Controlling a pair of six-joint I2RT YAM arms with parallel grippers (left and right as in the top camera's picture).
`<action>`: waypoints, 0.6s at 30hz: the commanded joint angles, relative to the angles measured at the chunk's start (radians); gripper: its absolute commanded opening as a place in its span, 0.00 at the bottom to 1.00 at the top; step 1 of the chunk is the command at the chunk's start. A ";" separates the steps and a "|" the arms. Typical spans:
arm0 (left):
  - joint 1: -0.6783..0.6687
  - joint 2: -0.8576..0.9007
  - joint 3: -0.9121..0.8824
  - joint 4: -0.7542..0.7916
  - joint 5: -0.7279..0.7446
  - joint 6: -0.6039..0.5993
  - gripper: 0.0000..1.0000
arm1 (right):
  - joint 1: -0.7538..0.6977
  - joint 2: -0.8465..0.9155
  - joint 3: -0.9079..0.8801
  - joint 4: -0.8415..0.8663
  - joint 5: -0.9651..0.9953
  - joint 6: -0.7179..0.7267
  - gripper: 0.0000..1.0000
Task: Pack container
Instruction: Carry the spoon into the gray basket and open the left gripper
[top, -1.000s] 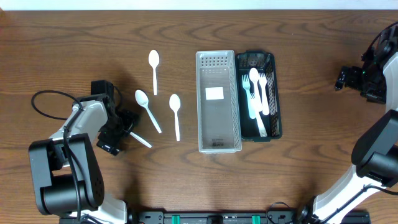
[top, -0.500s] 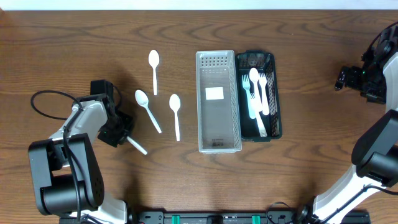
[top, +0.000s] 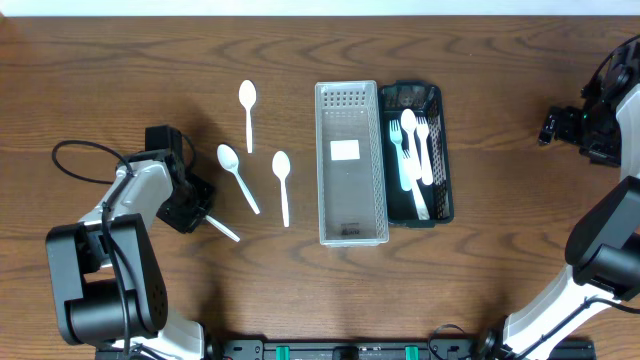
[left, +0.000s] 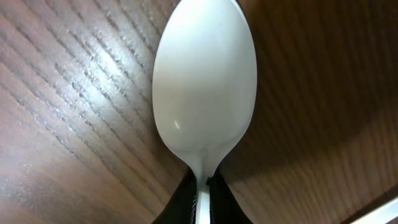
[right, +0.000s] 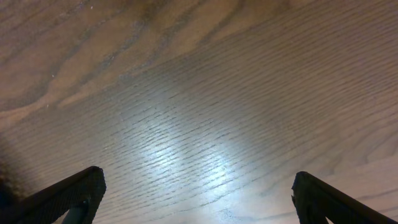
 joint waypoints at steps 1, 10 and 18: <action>0.002 0.006 0.019 -0.001 -0.008 0.031 0.06 | -0.006 -0.005 -0.001 0.002 0.001 -0.011 0.99; 0.002 -0.045 0.100 -0.028 0.011 0.109 0.06 | -0.006 -0.005 -0.001 0.002 0.000 -0.011 0.99; -0.037 -0.185 0.264 -0.050 0.186 0.206 0.06 | -0.006 -0.005 -0.001 0.002 0.001 -0.011 0.99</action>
